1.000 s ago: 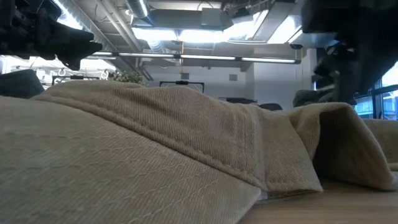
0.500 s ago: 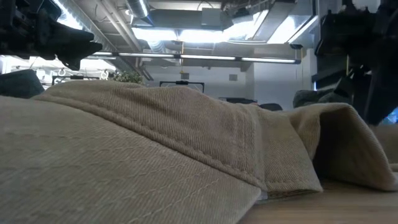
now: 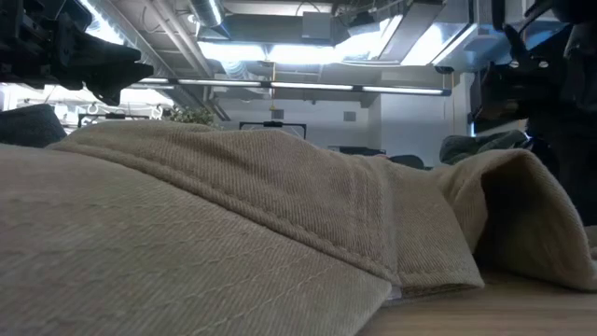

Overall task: Pick & Place hat
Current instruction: Put the right brown cap into the orange bin

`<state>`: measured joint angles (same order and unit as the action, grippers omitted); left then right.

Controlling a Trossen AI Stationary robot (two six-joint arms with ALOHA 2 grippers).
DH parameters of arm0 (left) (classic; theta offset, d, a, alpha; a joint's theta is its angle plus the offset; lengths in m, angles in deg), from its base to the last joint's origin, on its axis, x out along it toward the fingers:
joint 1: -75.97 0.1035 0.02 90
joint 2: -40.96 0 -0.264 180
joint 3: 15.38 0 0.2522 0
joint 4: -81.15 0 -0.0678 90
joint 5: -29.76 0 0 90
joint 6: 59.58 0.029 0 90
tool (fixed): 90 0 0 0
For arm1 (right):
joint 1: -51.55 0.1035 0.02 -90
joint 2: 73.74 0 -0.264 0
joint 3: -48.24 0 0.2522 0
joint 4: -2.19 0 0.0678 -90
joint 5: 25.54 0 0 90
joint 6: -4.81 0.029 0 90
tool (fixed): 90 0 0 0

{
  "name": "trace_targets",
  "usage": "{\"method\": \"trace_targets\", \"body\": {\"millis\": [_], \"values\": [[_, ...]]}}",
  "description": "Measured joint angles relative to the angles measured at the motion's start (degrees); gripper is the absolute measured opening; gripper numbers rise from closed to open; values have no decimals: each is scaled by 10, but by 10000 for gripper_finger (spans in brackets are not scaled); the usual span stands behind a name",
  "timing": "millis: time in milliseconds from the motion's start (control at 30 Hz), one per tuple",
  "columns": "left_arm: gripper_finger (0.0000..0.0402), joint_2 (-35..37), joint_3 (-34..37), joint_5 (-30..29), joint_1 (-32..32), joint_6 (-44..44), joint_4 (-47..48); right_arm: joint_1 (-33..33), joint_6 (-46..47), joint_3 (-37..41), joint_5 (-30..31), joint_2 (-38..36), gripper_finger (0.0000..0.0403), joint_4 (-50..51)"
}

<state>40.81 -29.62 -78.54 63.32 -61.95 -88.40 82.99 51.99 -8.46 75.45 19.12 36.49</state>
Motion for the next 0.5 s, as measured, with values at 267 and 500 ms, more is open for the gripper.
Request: {"method": "trace_targets", "body": {"millis": [267,500], "values": [[173,0,0,0,0,0,0,0,-44,0,18,13,153,11],[173,0,0,0,0,0,0,-2,-106,0,25,13,46,29]]}}
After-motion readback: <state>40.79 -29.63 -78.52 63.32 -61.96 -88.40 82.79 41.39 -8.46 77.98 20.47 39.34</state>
